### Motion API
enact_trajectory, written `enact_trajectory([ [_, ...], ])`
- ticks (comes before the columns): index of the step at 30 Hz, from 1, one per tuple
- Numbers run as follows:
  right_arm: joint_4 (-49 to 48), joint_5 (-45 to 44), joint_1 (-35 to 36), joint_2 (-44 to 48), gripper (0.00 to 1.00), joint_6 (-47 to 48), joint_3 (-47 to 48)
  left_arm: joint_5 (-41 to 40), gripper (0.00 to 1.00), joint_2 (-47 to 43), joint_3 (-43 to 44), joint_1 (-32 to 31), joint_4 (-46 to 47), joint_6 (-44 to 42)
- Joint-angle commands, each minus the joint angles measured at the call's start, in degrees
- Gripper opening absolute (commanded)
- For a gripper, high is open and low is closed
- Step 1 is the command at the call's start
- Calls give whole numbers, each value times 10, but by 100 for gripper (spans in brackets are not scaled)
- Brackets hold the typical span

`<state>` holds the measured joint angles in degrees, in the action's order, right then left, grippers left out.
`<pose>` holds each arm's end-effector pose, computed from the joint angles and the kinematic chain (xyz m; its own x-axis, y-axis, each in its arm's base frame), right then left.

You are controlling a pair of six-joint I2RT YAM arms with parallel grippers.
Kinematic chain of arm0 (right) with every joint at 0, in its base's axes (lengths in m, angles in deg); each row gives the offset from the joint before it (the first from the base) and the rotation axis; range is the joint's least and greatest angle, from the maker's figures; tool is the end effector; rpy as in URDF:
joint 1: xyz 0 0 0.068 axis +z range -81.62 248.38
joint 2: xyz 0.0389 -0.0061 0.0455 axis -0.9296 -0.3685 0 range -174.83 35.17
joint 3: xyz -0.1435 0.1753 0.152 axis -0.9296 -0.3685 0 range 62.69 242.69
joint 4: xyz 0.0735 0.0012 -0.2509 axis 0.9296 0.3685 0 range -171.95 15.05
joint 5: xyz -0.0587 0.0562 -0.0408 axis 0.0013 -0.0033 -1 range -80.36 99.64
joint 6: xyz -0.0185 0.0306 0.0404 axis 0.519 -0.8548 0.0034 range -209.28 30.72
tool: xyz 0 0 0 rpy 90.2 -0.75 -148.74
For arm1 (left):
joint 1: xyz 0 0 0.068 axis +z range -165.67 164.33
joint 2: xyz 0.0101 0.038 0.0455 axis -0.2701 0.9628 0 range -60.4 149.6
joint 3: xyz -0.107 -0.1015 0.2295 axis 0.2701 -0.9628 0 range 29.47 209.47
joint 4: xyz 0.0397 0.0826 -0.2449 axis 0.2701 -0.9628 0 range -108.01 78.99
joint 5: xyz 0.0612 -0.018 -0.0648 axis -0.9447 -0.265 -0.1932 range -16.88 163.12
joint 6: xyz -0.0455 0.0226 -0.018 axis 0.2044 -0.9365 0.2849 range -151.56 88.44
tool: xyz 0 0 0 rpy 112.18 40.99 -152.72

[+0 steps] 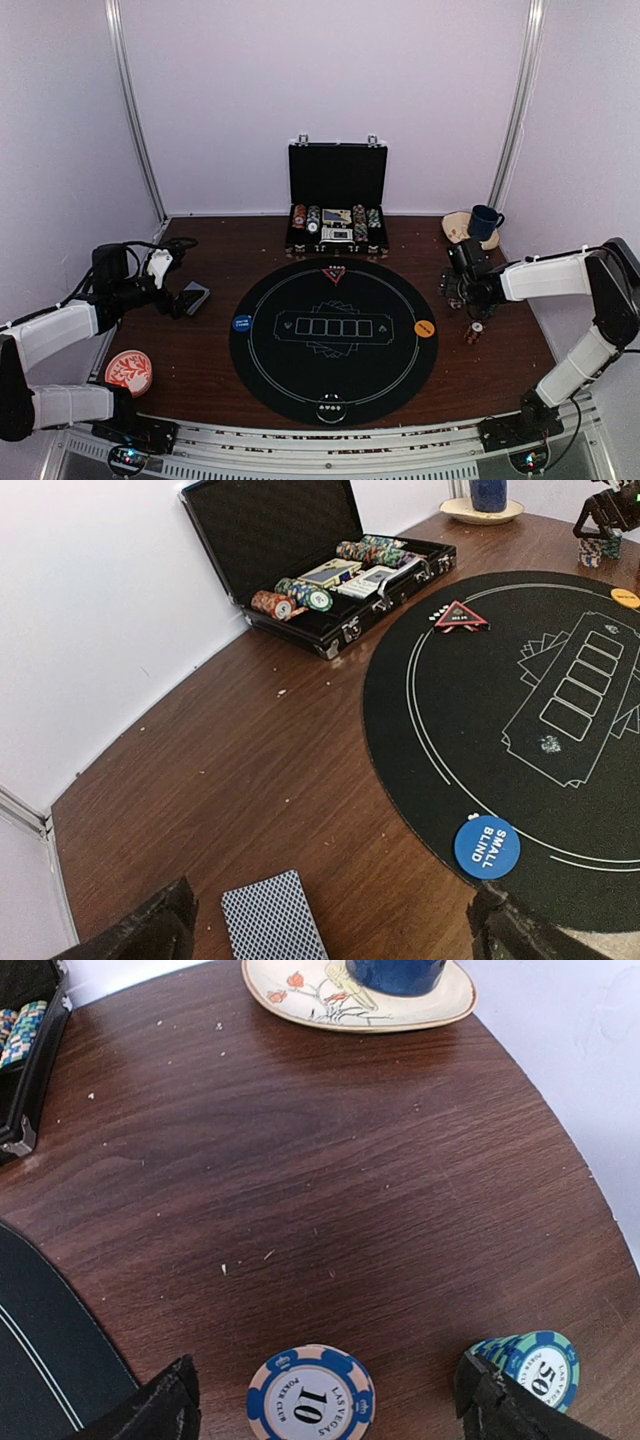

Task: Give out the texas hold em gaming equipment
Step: Pick up the pile of poker chips from the pile of poker chips.

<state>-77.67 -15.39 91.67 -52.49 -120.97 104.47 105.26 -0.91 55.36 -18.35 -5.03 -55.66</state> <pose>0.2732 0.1013 0.1616 -0.6574 0.2351 -0.7159 0.2775 0.9588 0.0601 0.2144 -0.0290 0.2070 -0.2142 0.3563 -0.9095 0.6551 0.7430 0.1368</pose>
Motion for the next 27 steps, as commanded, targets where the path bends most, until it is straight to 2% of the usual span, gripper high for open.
enact_trajectory([
  [1, -9, 7, -4, -8, 87, -1, -1, 6, 98, -3, -1, -2, 22, -5],
  [8, -7, 18, -4, -25, 79, -2, 5, 2, 98, -4, -2, -2, 24, -5],
  [22, -8, 3, -4, -25, 69, -5, 4, 0, 98, -7, -3, -2, 23, -4],
  [24, -9, 0, -4, -24, 64, -4, 5, 1, 98, -6, -3, -2, 23, -5],
  [27, -10, -2, -3, -23, 62, -3, 4, 2, 98, -7, -3, -2, 23, -5],
])
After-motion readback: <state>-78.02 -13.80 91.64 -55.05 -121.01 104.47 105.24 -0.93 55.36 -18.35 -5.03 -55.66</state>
